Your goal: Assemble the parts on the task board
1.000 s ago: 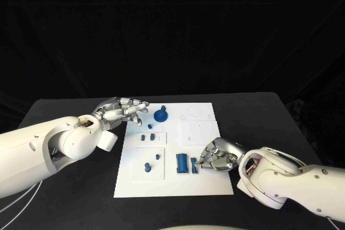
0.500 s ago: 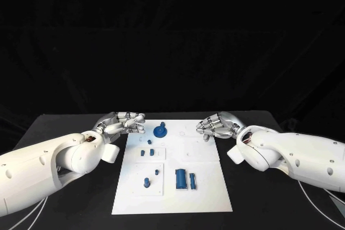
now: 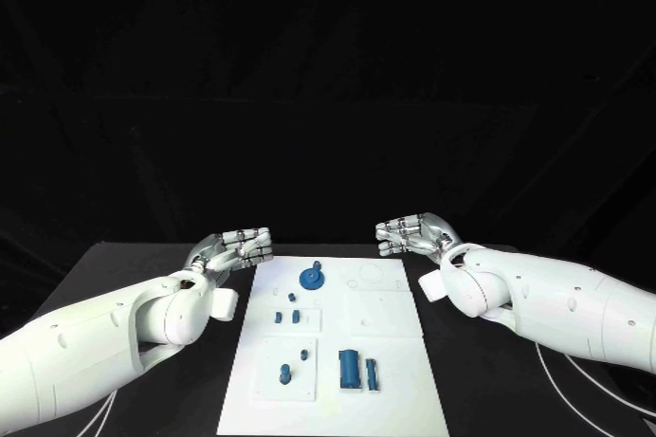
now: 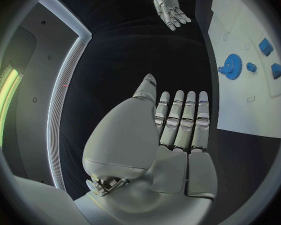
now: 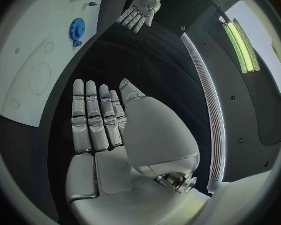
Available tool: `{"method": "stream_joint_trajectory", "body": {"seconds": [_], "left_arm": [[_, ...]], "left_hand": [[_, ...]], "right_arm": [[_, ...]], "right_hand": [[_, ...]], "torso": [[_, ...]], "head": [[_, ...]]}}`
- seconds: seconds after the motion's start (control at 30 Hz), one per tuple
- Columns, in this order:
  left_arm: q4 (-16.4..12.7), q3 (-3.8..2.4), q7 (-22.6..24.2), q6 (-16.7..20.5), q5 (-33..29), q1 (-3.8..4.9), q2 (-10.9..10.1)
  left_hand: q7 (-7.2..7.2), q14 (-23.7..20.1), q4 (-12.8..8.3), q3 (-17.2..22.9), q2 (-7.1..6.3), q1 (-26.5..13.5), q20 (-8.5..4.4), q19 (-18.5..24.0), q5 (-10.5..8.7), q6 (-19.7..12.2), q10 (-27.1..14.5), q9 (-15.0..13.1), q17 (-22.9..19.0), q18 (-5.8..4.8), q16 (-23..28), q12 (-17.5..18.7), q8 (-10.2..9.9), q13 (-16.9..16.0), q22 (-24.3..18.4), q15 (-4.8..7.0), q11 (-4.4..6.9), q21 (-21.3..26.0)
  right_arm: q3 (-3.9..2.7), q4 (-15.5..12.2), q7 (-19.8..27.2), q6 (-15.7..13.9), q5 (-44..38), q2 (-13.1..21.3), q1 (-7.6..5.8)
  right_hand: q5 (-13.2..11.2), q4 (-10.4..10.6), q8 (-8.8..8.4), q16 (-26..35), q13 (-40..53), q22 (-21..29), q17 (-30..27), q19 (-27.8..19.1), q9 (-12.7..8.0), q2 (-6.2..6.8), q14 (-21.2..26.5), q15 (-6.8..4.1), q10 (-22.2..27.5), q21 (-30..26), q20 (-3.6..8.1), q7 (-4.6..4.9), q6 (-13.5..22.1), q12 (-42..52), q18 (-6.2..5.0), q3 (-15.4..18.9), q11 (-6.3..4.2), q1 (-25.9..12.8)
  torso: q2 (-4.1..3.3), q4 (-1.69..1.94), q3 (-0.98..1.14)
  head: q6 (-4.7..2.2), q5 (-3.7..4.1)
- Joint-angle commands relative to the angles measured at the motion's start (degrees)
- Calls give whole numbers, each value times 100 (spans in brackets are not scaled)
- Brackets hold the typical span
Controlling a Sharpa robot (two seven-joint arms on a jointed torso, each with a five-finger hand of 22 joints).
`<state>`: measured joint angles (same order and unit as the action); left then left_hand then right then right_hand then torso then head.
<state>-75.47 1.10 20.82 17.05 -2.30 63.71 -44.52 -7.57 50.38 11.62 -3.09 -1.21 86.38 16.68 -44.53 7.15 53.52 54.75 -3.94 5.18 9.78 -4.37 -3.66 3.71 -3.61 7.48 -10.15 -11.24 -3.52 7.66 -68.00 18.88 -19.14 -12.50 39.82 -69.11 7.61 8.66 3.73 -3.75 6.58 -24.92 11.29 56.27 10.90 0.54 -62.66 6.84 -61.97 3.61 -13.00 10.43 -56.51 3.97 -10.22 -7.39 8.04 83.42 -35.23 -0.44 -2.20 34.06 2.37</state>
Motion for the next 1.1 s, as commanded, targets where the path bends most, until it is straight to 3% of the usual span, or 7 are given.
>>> {"method": "stream_joint_trajectory", "body": {"seconds": [0.03,0.47,0.57,0.63,0.77,0.83,1.1], "left_arm": [[4,-1,7,10,-5,0,3],[-645,-49,405,1214,100,-159,-6],[-910,-69,567,1706,143,-223,-10],[-1062,-81,661,1989,168,-261,-12],[-1289,-98,800,2410,205,-316,-15],[-1366,-104,847,2553,217,-335,-16],[-1448,-110,898,2706,230,-355,-17]], "left_hand": [[227,-1511,-344,309,121,-2591,-501,1336,-214,-1606,-1643,394,-518,-294,437,366,-371,361,-234,304,337,352],[757,-2941,-661,309,121,-5058,-975,2604,-715,-3146,-3211,394,-518,-540,437,366,-371,361,-748,582,652,352],[757,-3155,-714,309,121,-5422,-1045,2793,-715,-3370,-3441,394,-518,-540,437,366,-371,361,-748,1015,699,352],[757,-3297,-744,309,121,-5665,-1092,2919,-715,-3522,-3595,394,-518,-978,437,366,-371,361,-748,1015,1124,352],[757,-3557,-1162,309,121,-6108,-1178,3148,-715,-3793,-3875,394,-518,-978,437,366,-371,361,-748,1015,1124,352],[757,-3669,-1162,309,121,-6302,-1217,3247,-715,-3911,-3998,394,-518,-978,437,366,-371,361,-748,1015,1124,352],[757,-4062,-1162,309,121,-6971,-1668,3595,-715,-4323,-4422,394,-518,-978,437,366,-371,361,-748,1015,1124,352]], "right_arm": [[-1,8,10,2,17,-4,1],[-370,-1054,531,-1203,611,233,432],[-512,-1463,732,-1667,840,324,598],[-589,-1686,841,-1920,964,373,688],[-702,-2011,1001,-2289,1146,446,820],[-738,-2114,1051,-2405,1204,469,862],[-766,-2196,1091,-2498,1250,487,895]], "right_hand": [[-228,-285,-373,375,-249,834,-397,-1688,-362,-54,1863,-218,1845,-361,390,-313,1695,-397,307,221,-227,-2525],[-761,-866,-373,375,-658,1558,-1129,-3296,-679,-54,3636,-684,3613,-361,749,-600,3299,-397,528,739,-804,-4911],[-761,-866,-373,375,-658,1653,-1129,-3532,-1090,-54,3905,-684,3874,-361,805,-1043,3540,-397,529,739,-804,-5260],[-761,-866,-373,375,-658,1718,-1129,-3692,-1090,-54,4085,-684,4053,-361,843,-1043,3700,-397,590,739,-804,-5495],[-761,-866,-373,375,-658,1832,-1129,-3976,-1090,-54,4405,-684,4370,-361,1300,-1043,3988,-397,592,739,-804,-5912],[-761,-866,-373,375,-658,1884,-1129,-4105,-1090,-54,4553,-684,4514,-361,1300,-1043,4118,-397,1022,739,-804,-6104],[-761,-866,-373,375,-658,2059,-1129,-4539,-1090,-54,5043,-684,4995,-361,1300,-1043,4559,-397,1022,739,-804,-6745]], "torso": [[2,2,1],[390,43,212],[405,44,220],[405,44,220],[405,44,220],[405,44,220],[405,44,220]], "head": [[-1,-3],[31,-228],[32,-237],[32,-237],[32,-237],[32,-237],[32,-237]]}}
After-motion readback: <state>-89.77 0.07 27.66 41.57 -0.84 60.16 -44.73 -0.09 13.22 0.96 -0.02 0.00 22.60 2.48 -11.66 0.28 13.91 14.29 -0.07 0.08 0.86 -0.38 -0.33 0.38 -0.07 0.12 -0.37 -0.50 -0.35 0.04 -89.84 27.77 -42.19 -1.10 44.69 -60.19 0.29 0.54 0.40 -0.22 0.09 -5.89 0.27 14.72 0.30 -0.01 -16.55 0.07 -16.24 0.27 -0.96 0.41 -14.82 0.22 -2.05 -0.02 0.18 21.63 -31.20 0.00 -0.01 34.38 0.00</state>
